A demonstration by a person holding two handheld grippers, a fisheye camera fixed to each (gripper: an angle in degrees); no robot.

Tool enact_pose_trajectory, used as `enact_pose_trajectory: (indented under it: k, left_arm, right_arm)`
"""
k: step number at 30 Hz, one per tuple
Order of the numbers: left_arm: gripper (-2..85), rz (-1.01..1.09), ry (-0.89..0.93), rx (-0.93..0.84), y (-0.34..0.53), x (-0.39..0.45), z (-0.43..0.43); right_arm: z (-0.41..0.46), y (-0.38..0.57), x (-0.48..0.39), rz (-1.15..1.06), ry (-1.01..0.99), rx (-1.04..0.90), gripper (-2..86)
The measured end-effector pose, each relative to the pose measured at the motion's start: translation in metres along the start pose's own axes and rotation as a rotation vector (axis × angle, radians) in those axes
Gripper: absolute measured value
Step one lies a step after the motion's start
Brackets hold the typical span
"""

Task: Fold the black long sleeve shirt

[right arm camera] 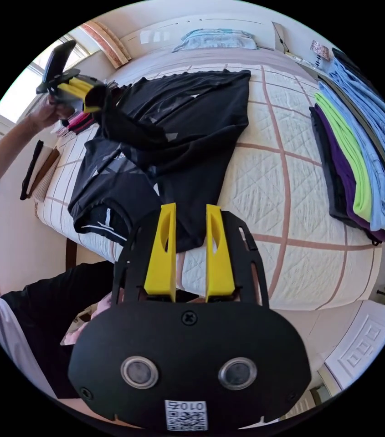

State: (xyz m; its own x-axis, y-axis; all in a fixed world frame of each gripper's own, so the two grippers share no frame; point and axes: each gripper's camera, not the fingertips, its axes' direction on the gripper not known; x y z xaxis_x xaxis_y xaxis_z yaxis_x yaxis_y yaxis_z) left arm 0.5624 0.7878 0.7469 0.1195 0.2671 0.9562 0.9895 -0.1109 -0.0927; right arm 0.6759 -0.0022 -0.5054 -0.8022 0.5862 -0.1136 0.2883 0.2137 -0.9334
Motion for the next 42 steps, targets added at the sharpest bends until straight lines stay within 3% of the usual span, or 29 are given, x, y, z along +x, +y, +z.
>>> enact_pose_trajectory:
  k: [4, 7, 10, 14, 18, 24, 27, 30, 33, 38, 42]
  left_arm:
    - [1.8, -0.298, -0.015, 0.363, 0.069, -0.058, -0.092]
    - [1.5, -0.517, -0.176, 0.686, 0.144, -0.086, -0.158]
    - [1.4, -0.791, -0.300, 0.778, 0.213, -0.106, -0.180]
    - [1.4, -1.053, -0.295, 0.724, 0.260, -0.115, -0.165]
    - [1.6, -1.071, -0.260, 0.707, 0.269, -0.112, -0.148]
    - [1.8, -0.910, -0.170, 0.686, 0.250, -0.131, -0.143]
    - [2.0, -0.678, -0.158, 0.668, 0.217, -0.135, -0.157]
    - [2.3, -0.600, -0.278, 0.717, 0.211, -0.137, -0.178]
    - [2.8, -0.694, -0.398, 0.588, 0.223, -0.153, -0.174]
    - [4.2, -1.187, -0.410, 0.035, 0.257, -0.192, -0.115]
    - [4.5, -1.187, -0.594, 0.019, 0.235, -0.161, -0.109]
  right_arm:
    - [0.020, -0.007, -0.016, -0.075, 0.042, -0.067, 10.8]
    - [0.022, -0.010, -0.020, -0.057, 0.016, -0.053, 10.4]
    - [0.023, -0.013, -0.022, -0.035, 0.007, -0.052, 10.5]
    - [0.030, -0.018, -0.037, -0.092, 0.082, -0.075, 10.7]
    - [0.038, -0.027, -0.050, -0.154, 0.135, -0.107, 10.8]
    - [0.043, -0.033, -0.049, -0.129, 0.105, -0.122, 10.4]
    - [0.039, -0.035, -0.047, -0.098, 0.070, -0.114, 10.1]
    - [0.036, -0.036, -0.047, -0.083, 0.055, -0.106, 9.8]
    - [0.034, -0.038, -0.051, -0.080, 0.053, -0.107, 9.6]
    - [0.028, -0.043, -0.055, -0.078, 0.043, -0.113, 9.3]
    - [0.016, -0.048, -0.059, -0.052, 0.035, -0.107, 9.2]
